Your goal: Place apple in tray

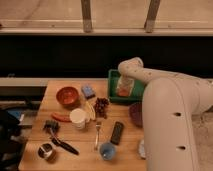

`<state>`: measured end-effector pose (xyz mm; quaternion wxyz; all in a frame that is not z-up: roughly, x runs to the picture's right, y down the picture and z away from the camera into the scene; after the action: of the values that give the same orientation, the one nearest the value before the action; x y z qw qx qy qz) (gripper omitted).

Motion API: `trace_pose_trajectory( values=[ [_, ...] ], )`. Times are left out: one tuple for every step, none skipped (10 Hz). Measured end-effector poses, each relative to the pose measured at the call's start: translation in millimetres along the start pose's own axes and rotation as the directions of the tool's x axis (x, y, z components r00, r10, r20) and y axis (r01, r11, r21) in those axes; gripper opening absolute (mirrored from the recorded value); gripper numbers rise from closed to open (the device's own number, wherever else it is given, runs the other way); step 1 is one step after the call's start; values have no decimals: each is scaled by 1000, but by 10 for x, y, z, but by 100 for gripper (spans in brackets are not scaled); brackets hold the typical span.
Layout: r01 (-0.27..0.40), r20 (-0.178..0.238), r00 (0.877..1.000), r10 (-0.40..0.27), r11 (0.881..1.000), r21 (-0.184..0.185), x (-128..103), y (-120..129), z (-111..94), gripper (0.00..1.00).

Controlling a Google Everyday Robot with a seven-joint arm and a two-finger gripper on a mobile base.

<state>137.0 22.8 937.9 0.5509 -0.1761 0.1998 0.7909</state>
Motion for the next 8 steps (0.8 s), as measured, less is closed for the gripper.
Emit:
trace_pose_trajectory(
  values=[
    [5,7,1000,-5,1000,-13,-7,35,-22,65],
    [10,15,1000,-10,1000,-25,3,61,-49,65],
    [21,30,999,-20,999,-36,1,89,-114,65],
    [29,41,999,-27,999,-45,6,113,-178,65],
    [35,47,998,-33,998,-52,2,133,-227,65],
    [36,47,998,-34,998,-50,5,120,-219,65],
    [38,47,998,-36,998,-51,7,131,-218,65],
    [39,47,998,-36,998,-51,5,132,-221,65]
  ],
)
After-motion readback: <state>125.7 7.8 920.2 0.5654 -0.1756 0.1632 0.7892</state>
